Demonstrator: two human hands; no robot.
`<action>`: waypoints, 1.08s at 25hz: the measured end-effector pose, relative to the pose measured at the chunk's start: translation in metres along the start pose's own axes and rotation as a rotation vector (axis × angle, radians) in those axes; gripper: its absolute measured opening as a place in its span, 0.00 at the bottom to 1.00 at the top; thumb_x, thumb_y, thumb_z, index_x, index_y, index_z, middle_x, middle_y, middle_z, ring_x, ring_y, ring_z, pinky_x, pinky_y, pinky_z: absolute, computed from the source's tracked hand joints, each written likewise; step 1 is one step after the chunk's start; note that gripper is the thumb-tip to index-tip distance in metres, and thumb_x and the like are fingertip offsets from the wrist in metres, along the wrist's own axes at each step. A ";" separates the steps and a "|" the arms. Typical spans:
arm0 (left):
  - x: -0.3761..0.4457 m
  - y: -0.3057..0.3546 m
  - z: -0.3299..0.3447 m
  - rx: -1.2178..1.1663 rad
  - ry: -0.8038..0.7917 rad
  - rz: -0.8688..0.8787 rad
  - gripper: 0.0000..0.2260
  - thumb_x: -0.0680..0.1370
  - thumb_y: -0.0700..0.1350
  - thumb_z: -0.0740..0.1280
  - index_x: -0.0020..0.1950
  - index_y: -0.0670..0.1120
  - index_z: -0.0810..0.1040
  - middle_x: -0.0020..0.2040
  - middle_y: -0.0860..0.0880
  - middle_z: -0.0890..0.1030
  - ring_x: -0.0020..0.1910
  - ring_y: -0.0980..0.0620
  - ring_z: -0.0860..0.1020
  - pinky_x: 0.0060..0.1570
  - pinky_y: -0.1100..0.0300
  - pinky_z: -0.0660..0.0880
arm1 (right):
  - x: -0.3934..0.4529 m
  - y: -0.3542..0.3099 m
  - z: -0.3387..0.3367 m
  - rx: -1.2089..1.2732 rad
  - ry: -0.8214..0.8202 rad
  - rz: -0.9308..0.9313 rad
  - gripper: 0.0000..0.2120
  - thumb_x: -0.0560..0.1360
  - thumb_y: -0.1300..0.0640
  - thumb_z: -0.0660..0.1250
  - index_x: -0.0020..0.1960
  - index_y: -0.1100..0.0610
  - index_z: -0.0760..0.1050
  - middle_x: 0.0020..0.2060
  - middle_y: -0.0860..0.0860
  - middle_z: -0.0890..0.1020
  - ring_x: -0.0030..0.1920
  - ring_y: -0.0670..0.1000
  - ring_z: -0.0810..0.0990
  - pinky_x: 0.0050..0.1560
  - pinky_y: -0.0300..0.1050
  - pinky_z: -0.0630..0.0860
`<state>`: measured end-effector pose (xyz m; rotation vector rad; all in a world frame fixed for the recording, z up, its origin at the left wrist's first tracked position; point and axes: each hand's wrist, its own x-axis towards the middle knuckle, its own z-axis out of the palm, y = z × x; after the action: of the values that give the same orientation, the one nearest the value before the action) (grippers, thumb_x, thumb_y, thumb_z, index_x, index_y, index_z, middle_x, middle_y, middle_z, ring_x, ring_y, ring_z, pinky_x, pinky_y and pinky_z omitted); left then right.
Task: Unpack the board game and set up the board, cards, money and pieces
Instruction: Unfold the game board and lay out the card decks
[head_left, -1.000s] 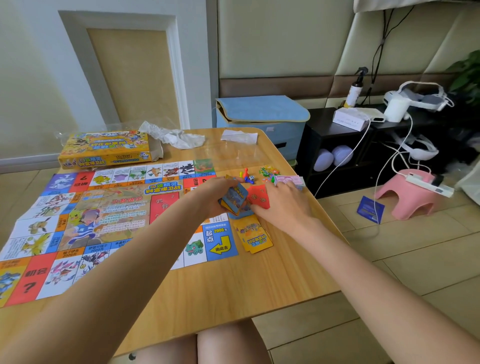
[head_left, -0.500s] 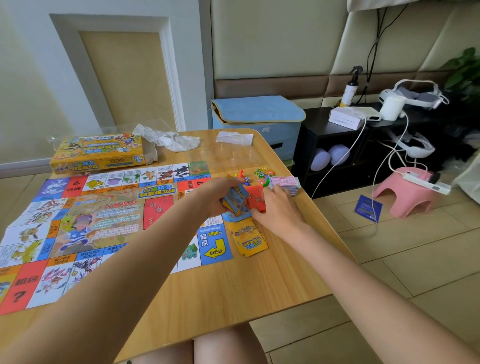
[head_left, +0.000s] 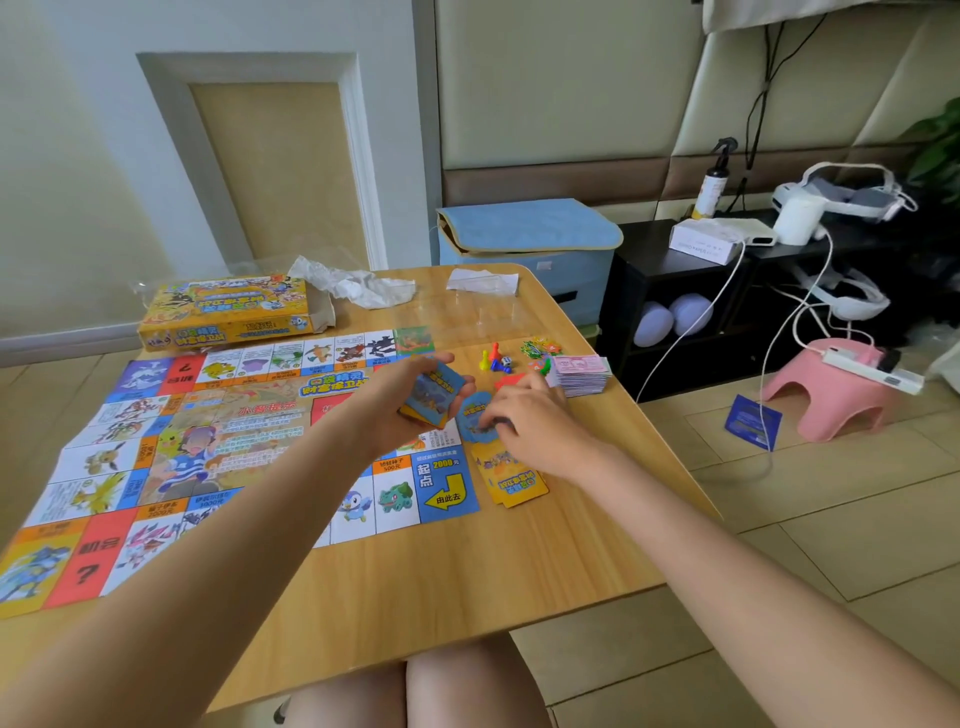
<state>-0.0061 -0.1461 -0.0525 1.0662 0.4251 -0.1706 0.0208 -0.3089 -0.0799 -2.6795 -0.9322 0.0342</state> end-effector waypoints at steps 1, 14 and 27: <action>-0.003 0.000 -0.002 -0.043 -0.021 -0.003 0.08 0.81 0.40 0.56 0.56 0.43 0.74 0.50 0.37 0.79 0.38 0.48 0.83 0.32 0.61 0.78 | 0.001 -0.001 0.003 -0.011 -0.015 0.008 0.15 0.79 0.60 0.55 0.57 0.52 0.79 0.59 0.47 0.76 0.65 0.53 0.61 0.60 0.48 0.58; -0.017 -0.003 -0.003 -0.002 -0.067 0.170 0.10 0.78 0.35 0.61 0.56 0.44 0.75 0.51 0.43 0.81 0.43 0.48 0.82 0.38 0.56 0.81 | 0.016 -0.016 -0.018 1.146 0.263 0.512 0.07 0.72 0.60 0.71 0.46 0.63 0.78 0.34 0.55 0.79 0.30 0.49 0.73 0.30 0.39 0.69; -0.008 -0.007 -0.022 0.102 0.130 0.121 0.06 0.78 0.35 0.63 0.46 0.46 0.73 0.45 0.44 0.80 0.41 0.48 0.79 0.39 0.53 0.77 | 0.021 -0.015 0.006 0.028 0.143 0.358 0.14 0.75 0.50 0.67 0.55 0.58 0.71 0.49 0.53 0.79 0.50 0.55 0.77 0.40 0.46 0.68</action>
<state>-0.0214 -0.1308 -0.0635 1.2041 0.4717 -0.0154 0.0278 -0.2827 -0.0799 -2.7441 -0.3998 -0.0656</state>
